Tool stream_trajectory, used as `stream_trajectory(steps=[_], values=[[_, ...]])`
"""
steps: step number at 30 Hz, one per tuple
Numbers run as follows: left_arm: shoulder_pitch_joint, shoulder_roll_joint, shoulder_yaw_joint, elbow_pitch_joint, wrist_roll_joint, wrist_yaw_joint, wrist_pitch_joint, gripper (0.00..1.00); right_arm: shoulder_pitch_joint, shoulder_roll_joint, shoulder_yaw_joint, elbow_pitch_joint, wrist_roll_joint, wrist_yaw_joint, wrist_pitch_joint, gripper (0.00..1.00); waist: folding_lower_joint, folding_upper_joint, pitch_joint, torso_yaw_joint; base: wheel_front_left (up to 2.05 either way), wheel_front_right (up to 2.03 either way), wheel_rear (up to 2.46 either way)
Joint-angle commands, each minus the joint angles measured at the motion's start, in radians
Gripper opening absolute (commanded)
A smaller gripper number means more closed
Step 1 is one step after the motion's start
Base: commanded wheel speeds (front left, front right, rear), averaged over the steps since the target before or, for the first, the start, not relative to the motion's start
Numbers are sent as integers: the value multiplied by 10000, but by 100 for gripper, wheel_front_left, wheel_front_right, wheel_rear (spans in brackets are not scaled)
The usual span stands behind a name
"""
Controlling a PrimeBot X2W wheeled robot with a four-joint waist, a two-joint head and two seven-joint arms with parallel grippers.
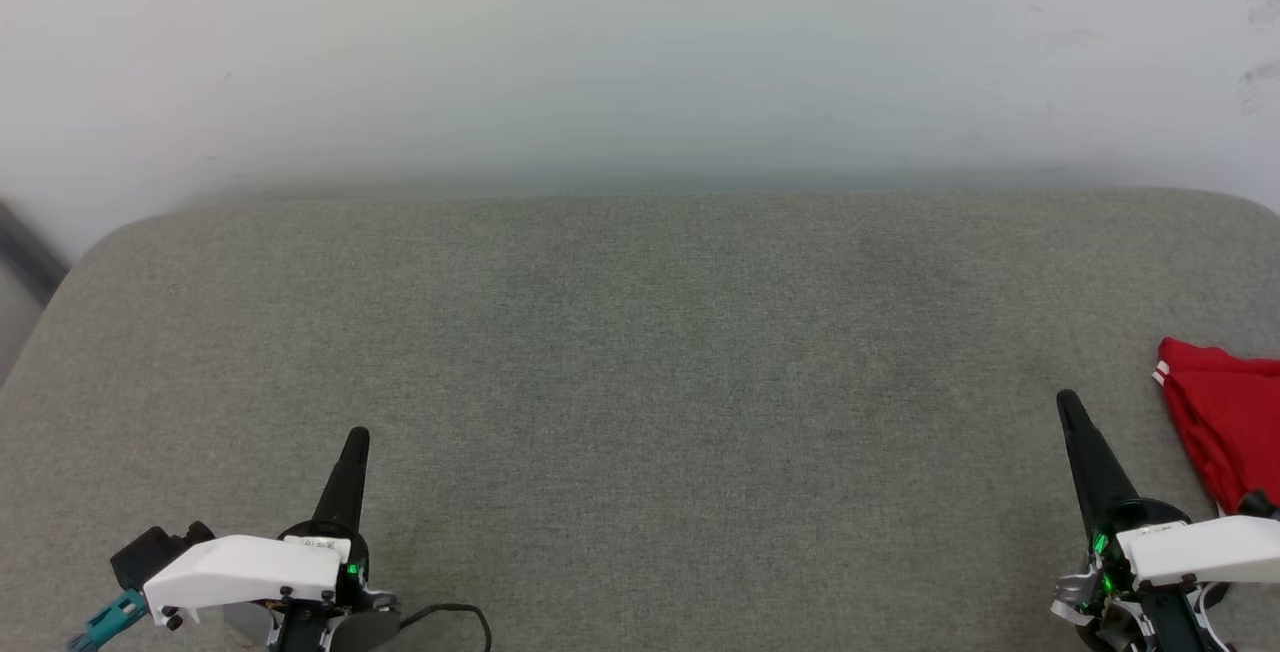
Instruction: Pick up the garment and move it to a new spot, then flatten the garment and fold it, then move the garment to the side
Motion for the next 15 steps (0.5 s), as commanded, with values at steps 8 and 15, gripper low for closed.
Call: stream_trajectory(steps=[8,15], values=[[-247,-90,226,28,-545,-192,194,0,-288,30,-36,156,724,-2,44,0,-1,0,10,-17,0,0,0],[-302,-191,361,76,-978,-299,348,0,-346,36,-53,315,1269,-2,48,0,-1,0,19,-33,0,0,0]])
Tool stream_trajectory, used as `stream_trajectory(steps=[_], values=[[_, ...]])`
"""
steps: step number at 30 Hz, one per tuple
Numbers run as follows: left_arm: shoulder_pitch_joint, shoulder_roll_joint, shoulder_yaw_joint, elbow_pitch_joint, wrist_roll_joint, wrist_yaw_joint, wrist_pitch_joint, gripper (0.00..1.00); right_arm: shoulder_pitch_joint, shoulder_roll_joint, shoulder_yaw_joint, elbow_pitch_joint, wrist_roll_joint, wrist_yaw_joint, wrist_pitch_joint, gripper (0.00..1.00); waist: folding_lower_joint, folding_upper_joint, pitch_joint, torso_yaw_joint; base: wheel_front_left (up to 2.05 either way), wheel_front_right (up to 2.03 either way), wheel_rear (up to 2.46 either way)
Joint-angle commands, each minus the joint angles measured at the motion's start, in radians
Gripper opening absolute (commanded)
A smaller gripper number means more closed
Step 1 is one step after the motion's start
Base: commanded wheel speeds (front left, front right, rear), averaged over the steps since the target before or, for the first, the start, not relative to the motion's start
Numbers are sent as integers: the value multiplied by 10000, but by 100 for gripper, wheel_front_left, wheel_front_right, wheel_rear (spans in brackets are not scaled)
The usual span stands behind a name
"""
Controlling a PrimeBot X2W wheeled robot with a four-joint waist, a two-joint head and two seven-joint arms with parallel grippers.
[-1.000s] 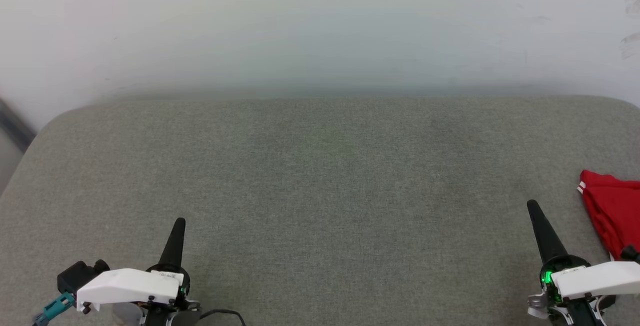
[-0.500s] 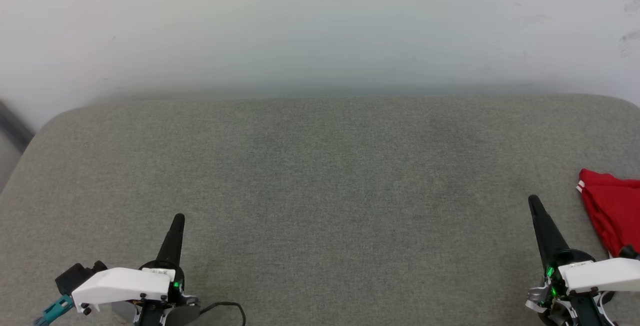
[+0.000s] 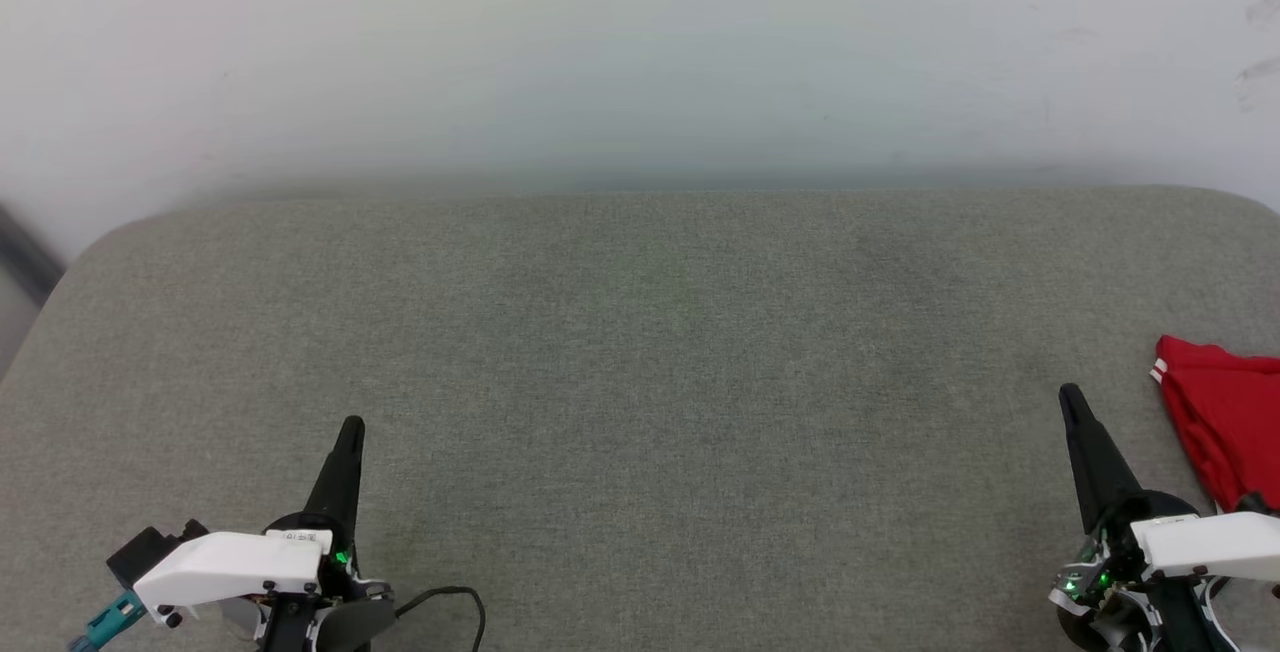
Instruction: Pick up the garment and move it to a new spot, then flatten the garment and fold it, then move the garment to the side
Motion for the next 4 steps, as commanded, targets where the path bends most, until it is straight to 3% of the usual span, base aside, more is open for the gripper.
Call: stream_trajectory(steps=[1,4], values=[[-159,-48,54,8,-132,-60,40,0,-148,28,-16,32,148,-2,10,0,-1,0,1,-1,0,0,0],[-184,-82,120,28,-294,-111,106,0,-188,30,-20,88,374,-2,18,0,-1,0,5,-8,0,0,0]])
